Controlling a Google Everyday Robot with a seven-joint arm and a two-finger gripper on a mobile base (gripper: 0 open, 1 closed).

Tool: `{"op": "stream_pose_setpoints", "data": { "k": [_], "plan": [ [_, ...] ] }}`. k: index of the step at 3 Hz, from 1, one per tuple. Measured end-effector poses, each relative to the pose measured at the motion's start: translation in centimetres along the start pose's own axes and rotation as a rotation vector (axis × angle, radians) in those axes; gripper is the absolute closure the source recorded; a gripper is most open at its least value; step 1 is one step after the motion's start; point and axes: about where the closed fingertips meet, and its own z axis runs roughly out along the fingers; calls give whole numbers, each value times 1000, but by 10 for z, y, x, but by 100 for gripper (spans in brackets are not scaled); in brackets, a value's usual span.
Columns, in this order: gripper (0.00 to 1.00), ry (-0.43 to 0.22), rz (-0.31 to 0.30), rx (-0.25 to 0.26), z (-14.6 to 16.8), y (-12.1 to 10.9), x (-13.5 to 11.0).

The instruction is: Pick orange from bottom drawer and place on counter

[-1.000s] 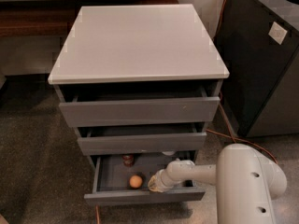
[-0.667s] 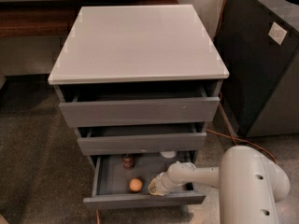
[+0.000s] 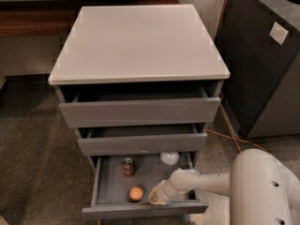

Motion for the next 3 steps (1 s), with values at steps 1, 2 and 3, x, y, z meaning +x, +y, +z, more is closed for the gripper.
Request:
{"op": "stream_pose_setpoints", "data": {
  "k": [1, 2, 3],
  "plan": [
    [100, -9, -4, -5, -6, 8, -6],
    [82, -3, -10, -7, -10, 5, -12],
    [59, 7, -29, -8, -11, -5, -20]
  ]
}}
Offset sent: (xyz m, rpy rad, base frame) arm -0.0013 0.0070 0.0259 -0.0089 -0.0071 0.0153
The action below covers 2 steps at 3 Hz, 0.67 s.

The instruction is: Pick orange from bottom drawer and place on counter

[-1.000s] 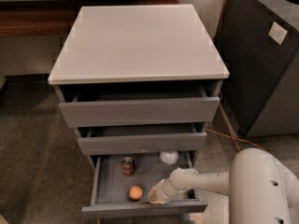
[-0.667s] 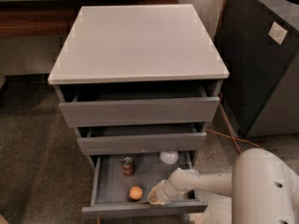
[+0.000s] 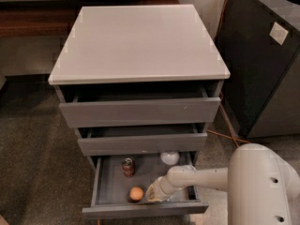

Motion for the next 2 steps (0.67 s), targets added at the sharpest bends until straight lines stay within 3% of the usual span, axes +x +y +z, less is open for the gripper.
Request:
{"op": "stream_pose_setpoints", "data": {
  "k": [2],
  "plan": [
    [13, 3, -51, -8, 4, -32, -19]
  ]
}}
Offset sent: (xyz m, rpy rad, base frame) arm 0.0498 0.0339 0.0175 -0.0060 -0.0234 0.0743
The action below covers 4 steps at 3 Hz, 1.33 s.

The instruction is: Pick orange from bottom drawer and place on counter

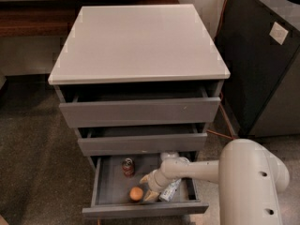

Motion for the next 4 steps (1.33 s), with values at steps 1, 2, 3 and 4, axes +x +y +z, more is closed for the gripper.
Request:
{"op": "stream_pose_setpoints", "data": {
  "k": [1, 2, 3, 4],
  "plan": [
    [0, -12, -16, -19, 7, -12, -8],
    [0, -13, -14, -22, 7, -12, -8],
    [0, -24, 18, -56, 14, -21, -7],
    [0, -24, 46, -86, 19, -45, 0]
  ]
}}
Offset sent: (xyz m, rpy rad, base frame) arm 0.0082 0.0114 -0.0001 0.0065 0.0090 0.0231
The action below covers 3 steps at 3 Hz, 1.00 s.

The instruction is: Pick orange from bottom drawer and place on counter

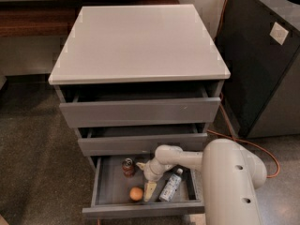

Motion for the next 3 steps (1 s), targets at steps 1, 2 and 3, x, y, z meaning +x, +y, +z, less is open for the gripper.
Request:
{"op": "stream_pose_setpoints", "data": {
  "k": [1, 2, 3],
  "plan": [
    [0, 5, 25, -14, 8, -14, 7],
    [0, -1, 38, -26, 20, -19, 9],
    [0, -19, 54, -40, 41, -21, 9]
  ]
}}
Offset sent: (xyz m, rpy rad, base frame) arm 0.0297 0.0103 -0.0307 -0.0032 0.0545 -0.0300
